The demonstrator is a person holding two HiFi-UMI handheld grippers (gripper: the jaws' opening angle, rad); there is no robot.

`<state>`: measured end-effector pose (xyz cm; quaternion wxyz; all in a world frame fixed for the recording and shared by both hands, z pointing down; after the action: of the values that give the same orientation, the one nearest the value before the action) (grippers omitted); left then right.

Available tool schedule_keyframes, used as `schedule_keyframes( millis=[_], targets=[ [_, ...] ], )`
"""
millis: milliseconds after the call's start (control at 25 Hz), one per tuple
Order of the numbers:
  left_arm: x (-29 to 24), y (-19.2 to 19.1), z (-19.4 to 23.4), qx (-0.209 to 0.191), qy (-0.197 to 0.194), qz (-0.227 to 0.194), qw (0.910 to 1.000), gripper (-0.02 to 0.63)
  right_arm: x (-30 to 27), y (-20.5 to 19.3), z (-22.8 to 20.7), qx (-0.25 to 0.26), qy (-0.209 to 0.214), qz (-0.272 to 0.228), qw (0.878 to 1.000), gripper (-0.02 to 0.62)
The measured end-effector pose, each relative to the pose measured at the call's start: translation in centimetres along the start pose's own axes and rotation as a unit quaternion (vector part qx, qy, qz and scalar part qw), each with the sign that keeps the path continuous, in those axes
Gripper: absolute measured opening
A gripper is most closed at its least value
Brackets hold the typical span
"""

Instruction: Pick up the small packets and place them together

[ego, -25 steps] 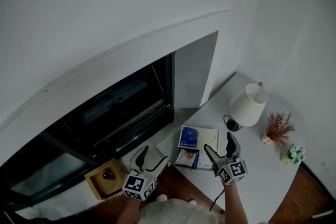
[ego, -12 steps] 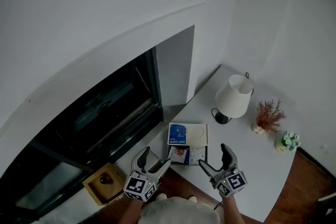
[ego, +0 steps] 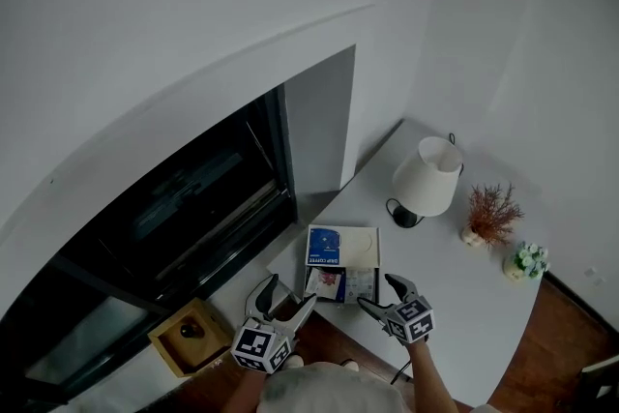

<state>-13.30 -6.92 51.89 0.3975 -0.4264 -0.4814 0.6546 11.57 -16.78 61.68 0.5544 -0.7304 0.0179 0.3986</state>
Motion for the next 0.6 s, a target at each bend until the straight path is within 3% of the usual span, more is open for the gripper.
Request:
schedule_keyframes(
  millis=[160, 320, 600],
  targets=[
    [1.0, -0.7, 0.4, 0.008, 0.012, 0.013, 0.9998, 0.377, -5.3, -3.3, -1.8, -0.012, 0.015, 0.106, 0.994, 0.397],
    [2.0, -1.2, 1.3, 0.015, 0.027, 0.019, 0.9993, 0.37, -9.0, -3.6, -2.4, 0.034, 0.01, 0.186, 0.982, 0.397],
    [3.0, -1.5, 2.1, 0.024, 0.046, 0.022, 0.9984, 0.359, -14.4, -6.7, -2.8, 0.105, 0.012, 0.301, 0.948, 0.397]
  ],
)
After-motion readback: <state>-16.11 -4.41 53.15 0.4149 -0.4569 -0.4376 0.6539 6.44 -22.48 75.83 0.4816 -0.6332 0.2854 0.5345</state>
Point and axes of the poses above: the fingertips, and each gripper's own axes: x backward along the fingers, z to its left, y out of its top, the point moved 7 cm from there along x, backward along the fingers, and after that the axes turned 6 degrees about z, right-handed, at the moved point
